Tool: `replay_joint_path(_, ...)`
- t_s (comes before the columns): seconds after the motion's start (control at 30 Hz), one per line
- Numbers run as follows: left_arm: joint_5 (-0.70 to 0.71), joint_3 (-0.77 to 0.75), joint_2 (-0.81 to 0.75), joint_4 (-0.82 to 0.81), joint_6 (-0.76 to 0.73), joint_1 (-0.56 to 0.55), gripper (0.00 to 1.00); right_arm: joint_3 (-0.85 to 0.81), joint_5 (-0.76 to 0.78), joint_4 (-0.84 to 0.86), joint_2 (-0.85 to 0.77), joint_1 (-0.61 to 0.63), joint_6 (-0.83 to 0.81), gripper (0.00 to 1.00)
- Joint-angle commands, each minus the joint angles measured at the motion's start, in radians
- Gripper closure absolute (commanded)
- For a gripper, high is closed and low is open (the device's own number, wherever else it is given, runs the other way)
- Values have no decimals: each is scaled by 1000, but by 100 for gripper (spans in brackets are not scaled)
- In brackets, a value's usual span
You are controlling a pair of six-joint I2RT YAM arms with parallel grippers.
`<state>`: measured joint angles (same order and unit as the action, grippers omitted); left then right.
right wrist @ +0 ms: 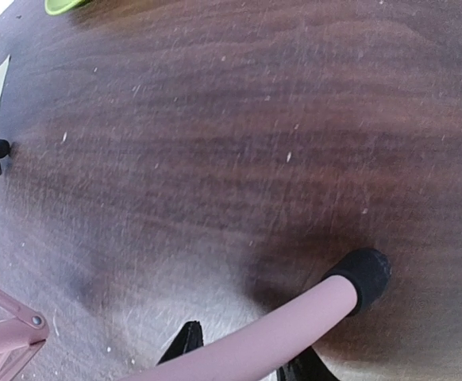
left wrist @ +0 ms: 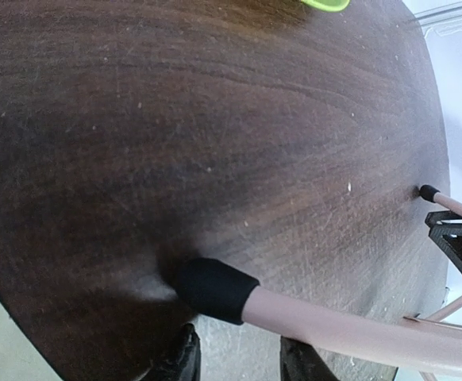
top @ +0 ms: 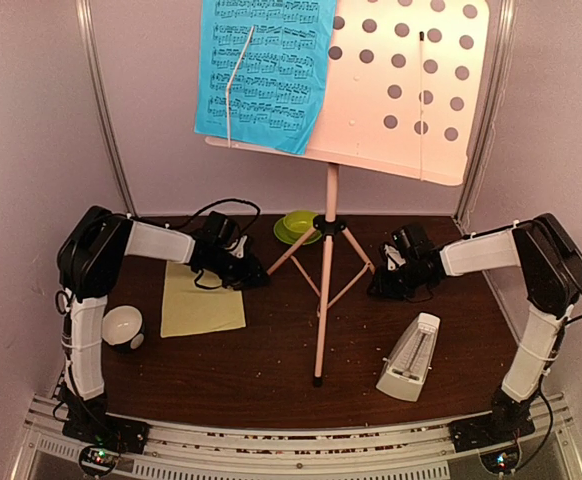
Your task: Set up the instrument practice props
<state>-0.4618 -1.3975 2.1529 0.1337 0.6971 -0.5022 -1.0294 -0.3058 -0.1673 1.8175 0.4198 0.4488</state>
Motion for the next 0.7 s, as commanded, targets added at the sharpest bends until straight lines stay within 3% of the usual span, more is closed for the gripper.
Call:
replay_joint_path(0.0,-15,-60,31,-42,-11,16,63,-67,50,7,26,-19,-10,67)
replay_joint_path(0.67,-36,-353,167,65,-27,53,61,-275,114,-104,101,-66,-57,66)
